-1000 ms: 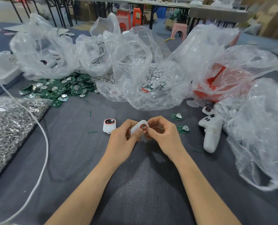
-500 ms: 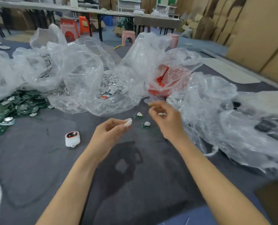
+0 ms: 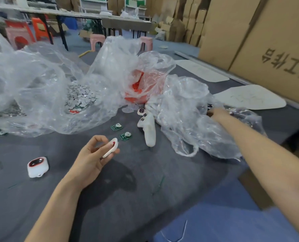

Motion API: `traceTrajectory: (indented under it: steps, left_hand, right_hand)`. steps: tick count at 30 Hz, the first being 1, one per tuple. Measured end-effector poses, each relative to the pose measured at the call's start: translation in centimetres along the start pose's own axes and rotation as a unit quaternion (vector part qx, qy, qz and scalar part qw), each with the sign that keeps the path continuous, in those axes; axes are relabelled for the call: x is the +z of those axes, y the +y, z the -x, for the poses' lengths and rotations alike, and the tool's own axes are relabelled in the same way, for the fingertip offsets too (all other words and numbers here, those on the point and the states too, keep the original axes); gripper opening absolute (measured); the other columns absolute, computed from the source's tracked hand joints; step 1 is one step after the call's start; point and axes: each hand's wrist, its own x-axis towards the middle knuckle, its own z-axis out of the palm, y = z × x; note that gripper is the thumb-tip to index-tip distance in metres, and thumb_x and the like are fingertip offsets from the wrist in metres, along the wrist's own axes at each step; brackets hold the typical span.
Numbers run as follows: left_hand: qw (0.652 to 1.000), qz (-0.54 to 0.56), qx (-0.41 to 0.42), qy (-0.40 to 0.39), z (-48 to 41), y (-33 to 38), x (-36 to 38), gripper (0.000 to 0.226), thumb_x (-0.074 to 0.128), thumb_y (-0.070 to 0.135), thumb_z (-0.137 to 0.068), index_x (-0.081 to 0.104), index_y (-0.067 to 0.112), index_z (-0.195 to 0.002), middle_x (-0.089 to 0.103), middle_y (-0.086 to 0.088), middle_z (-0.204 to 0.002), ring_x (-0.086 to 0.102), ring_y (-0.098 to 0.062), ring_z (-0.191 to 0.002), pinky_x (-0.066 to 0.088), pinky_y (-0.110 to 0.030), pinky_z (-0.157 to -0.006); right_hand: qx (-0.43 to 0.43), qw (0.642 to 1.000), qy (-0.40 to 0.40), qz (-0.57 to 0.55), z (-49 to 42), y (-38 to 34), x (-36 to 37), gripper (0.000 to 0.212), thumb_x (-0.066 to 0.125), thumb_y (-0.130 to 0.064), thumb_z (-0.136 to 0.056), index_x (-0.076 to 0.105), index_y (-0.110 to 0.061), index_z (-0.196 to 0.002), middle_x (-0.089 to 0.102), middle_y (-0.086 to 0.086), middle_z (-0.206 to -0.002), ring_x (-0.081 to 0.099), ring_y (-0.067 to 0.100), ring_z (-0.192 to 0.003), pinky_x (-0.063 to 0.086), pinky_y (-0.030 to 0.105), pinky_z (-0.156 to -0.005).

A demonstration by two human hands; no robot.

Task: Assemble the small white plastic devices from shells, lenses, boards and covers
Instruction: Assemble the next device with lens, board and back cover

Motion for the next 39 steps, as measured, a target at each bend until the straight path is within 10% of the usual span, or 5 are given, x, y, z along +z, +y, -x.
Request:
traceTrajectory:
  steps: [11, 17, 19, 24, 39]
  left_hand:
    - [0.998, -0.016, -0.036, -0.058, 0.0, 0.0, -0.6, 0.01, 0.066, 0.015, -0.076, 0.068, 0.021, -0.084, 0.069, 0.003, -0.087, 0.072, -0.019, -0.086, 0.049, -0.014, -0.044]
    - [0.998, -0.046, -0.009, -0.052, 0.3, -0.3, 0.0, 0.023, 0.061, 0.018, -0.082, 0.071, 0.014, -0.102, 0.072, -0.002, -0.096, 0.072, -0.021, -0.092, 0.054, -0.017, -0.059]
    - [0.998, -0.047, 0.018, -0.04, 0.4, -0.5, 0.1, 0.021, 0.06, 0.018, -0.082, 0.065, 0.013, -0.102, 0.072, -0.007, -0.105, 0.072, -0.026, -0.092, 0.056, -0.023, -0.064]
    - [0.997, -0.034, 0.067, -0.002, 0.6, -0.7, 0.0, 0.017, 0.049, 0.003, -0.096, 0.057, 0.007, -0.109, 0.072, -0.015, -0.101, 0.071, -0.028, -0.09, 0.057, -0.032, -0.073]
    - [0.971, -0.125, 0.145, 0.144, 0.7, -1.0, 0.8, 0.036, 0.039, -0.006, -0.098, 0.063, 0.02, -0.108, 0.066, -0.007, -0.099, 0.068, -0.01, -0.086, 0.056, -0.024, -0.069]
  right_hand:
    - [-0.053, 0.986, 0.13, 0.09, 0.7, -1.8, 0.4, 0.022, 0.049, -0.001, -0.086, 0.059, -0.014, -0.071, 0.063, 0.016, -0.095, 0.057, 0.031, -0.086, 0.042, 0.031, -0.074]
    - [-0.038, 0.841, 0.35, -0.412, 6.1, -5.6, -2.4, 0.018, 0.056, -0.002, -0.086, 0.07, -0.011, -0.091, 0.071, 0.007, -0.089, 0.069, 0.008, -0.074, 0.049, 0.016, -0.063]
    - [-0.12, 0.754, 0.286, -0.58, 10.6, -9.1, -1.5, 0.016, 0.061, -0.003, -0.084, 0.07, -0.015, -0.088, 0.072, -0.001, -0.082, 0.07, 0.01, -0.068, 0.05, 0.017, -0.055]
    - [-0.288, 0.785, 0.011, -0.548, 19.7, -18.7, 7.3, 0.021, 0.065, 0.003, -0.084, 0.067, -0.017, -0.087, 0.071, -0.003, -0.079, 0.07, 0.016, -0.069, 0.053, 0.023, -0.058]
    - [-0.254, 0.763, -0.066, -0.591, 20.1, -19.5, 13.3, 0.022, 0.067, 0.005, -0.081, 0.069, -0.017, -0.081, 0.073, -0.003, -0.088, 0.07, 0.01, -0.083, 0.052, 0.016, -0.073]
